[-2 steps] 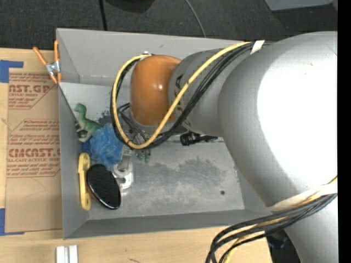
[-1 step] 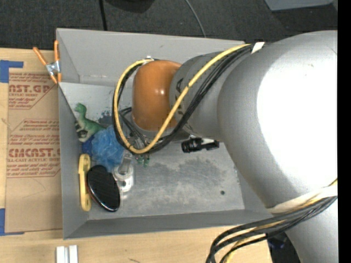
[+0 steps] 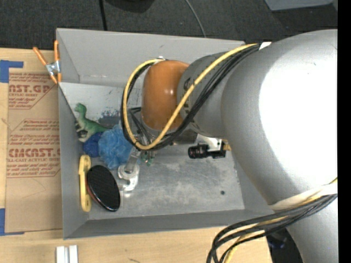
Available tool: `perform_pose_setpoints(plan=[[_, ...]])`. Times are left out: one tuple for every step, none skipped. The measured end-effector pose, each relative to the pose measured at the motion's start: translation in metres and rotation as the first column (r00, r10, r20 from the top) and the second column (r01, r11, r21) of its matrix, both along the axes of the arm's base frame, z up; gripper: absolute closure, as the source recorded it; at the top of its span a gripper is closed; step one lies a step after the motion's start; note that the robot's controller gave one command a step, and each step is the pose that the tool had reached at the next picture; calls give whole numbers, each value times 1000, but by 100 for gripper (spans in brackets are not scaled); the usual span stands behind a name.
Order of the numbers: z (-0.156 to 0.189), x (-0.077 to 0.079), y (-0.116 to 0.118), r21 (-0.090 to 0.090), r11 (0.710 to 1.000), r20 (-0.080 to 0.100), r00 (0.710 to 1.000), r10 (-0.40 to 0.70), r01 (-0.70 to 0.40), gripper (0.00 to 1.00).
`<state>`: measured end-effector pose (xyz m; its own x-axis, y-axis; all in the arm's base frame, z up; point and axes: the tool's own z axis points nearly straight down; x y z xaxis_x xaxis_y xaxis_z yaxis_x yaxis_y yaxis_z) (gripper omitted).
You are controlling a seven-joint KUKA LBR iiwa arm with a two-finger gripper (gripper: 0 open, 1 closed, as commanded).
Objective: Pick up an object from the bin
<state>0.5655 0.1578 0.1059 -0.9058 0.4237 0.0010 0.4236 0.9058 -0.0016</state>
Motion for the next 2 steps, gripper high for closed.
perform_pose_setpoints(plan=[[8, -17, 9, -5, 1000, 2, 1000, 1, -1, 100], [11, -33, 27, -7, 991, 3, 991, 132, -132, 100]])
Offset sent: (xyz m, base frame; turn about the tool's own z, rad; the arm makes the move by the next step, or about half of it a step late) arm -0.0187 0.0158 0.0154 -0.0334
